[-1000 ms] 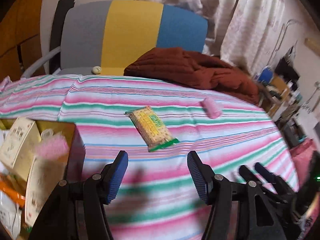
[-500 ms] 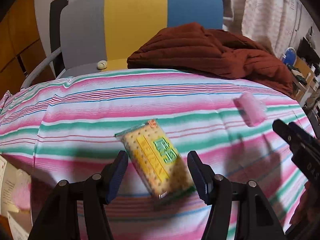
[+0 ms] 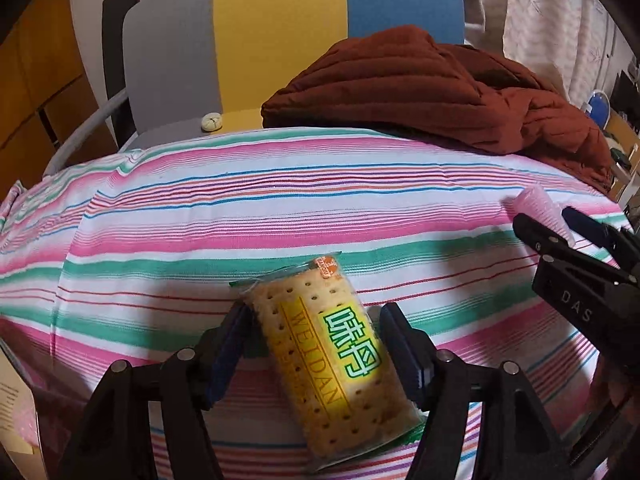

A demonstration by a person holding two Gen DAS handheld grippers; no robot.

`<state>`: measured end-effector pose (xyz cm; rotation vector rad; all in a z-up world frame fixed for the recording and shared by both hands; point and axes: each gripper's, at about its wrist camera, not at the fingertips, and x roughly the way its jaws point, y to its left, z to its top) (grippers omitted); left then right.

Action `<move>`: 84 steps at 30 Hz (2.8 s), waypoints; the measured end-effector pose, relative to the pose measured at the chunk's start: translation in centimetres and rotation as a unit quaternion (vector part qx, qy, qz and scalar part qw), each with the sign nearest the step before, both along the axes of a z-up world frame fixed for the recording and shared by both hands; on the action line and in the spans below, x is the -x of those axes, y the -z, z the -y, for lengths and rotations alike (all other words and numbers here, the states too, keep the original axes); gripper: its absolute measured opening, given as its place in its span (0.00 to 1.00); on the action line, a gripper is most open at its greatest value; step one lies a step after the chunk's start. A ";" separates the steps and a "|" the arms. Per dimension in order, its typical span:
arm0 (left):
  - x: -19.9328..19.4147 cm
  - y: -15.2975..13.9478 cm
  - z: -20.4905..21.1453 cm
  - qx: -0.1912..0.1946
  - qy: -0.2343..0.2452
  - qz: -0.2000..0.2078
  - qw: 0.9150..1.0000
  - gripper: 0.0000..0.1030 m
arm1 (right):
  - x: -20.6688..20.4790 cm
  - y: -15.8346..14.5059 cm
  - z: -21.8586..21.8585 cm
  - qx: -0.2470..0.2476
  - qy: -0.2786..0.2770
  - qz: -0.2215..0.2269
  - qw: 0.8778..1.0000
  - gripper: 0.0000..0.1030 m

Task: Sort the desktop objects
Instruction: 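Grasp the WEIDAN cracker pack with the left gripper while the right grasps the pink roller, then carry the cracker pack and pink roller over the gold tray with both grippers, then lower both items into the tray and open both grippers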

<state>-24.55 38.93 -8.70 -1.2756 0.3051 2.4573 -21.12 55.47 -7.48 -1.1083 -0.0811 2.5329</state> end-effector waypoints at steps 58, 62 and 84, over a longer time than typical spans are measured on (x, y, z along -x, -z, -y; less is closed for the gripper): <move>-16.6 -12.2 24.5 -0.193 -0.030 -0.078 0.978 0.47 | -20.1 -9.6 22.2 0.243 -0.155 -0.153 0.945 0.36; -15.8 -12.7 29.3 -0.189 -0.080 -0.100 0.973 0.47 | -17.9 -10.0 26.2 0.254 -0.193 -0.141 0.937 0.36; -13.0 -9.7 37.2 -0.124 -0.169 -0.102 0.972 0.62 | -14.5 -8.7 33.1 0.234 -0.190 -0.125 0.945 0.67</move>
